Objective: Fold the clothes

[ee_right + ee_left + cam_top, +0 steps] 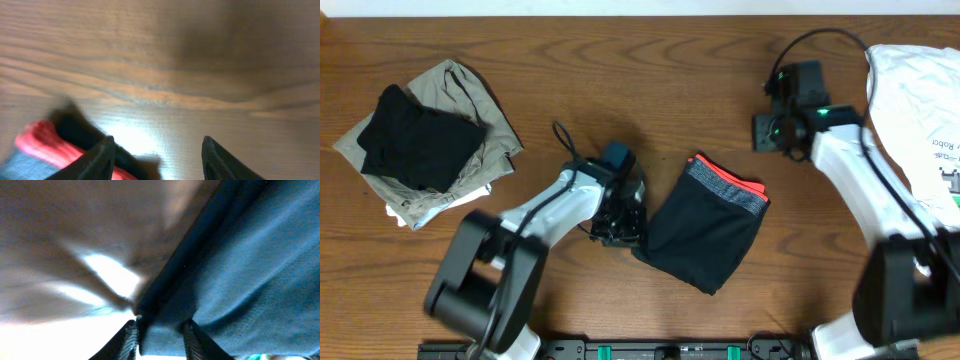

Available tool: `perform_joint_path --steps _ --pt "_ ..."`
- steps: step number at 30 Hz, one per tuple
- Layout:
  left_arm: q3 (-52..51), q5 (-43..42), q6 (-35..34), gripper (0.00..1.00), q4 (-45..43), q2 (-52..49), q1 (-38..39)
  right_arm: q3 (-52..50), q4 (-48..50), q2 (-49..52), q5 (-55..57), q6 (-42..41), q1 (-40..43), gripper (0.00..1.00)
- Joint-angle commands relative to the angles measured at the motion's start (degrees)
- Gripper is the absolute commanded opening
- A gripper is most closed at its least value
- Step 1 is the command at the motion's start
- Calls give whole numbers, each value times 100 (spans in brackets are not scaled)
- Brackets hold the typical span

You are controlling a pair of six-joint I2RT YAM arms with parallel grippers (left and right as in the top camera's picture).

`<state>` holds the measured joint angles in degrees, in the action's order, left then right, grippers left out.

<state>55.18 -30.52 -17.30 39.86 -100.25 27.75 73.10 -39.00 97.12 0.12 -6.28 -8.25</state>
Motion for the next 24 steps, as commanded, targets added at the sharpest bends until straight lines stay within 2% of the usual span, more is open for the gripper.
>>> perform_joint_path --steps 1,2,3,7,10,13,18,24 --pt "68 1032 111 52 -249 833 -35 243 -374 -752 68 118 42 54" --pt "68 1185 114 81 -374 1016 -35 243 -555 -852 63 116 39 54" --pt "68 1373 114 97 -573 1228 -35 243 -839 -953 35 72 35 54" --pt "68 1716 118 97 -1314 1552 -35 173 -1644 -957 -177 -234 35 53" --pt "68 1709 118 95 -1941 1438 -35 -219 -1700 -909 -424 -254 31 52" --pt "68 1587 114 93 -2376 1134 -35 -802 -1397 -881 -514 -424 31 52" --pt "68 920 111 93 -2848 470 -35 -1733 -601 -870 -855 -463 31 52" --pt "66 280 52 93 -2938 -299 -28 -2675 516 -866 -918 -466 31 52"
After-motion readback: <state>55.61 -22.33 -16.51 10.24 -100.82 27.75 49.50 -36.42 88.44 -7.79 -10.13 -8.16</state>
